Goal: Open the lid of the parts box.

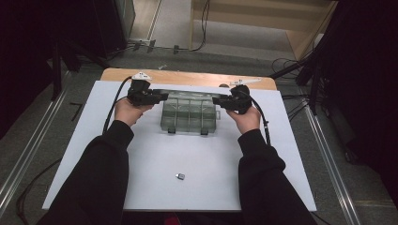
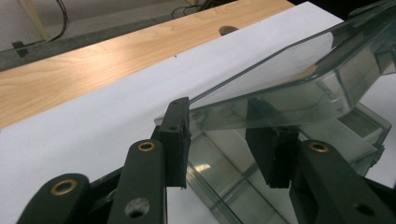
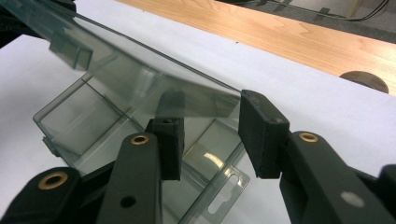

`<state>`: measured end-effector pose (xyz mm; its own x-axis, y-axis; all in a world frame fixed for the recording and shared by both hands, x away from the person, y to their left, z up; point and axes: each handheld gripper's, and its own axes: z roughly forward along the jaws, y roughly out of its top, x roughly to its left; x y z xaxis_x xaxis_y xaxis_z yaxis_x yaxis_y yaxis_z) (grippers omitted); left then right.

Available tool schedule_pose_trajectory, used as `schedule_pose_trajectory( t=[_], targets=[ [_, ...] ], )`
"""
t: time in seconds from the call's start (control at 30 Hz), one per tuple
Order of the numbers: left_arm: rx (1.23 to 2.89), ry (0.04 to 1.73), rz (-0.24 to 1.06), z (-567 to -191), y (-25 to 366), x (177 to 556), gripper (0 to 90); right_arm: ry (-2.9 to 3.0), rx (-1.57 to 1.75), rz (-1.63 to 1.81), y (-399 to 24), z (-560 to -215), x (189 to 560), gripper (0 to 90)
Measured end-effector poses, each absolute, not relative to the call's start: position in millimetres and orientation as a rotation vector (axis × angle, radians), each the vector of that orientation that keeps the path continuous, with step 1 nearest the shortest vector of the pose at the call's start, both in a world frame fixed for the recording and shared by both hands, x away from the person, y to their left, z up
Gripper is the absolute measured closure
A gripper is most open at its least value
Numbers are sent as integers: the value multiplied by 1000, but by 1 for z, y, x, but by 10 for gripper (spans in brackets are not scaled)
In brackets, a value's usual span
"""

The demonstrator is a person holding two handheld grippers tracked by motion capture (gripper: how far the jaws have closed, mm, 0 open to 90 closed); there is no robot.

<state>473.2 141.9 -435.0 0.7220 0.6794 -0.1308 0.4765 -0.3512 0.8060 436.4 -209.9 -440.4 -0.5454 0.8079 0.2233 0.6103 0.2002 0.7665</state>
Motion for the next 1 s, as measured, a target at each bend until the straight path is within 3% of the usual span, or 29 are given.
schedule_pose_trajectory(
  t=[1.0],
  targets=[
    [1957,961,312,-442,133,492,599,2129,1365,1275,-205,-455,455,621]
  ],
)
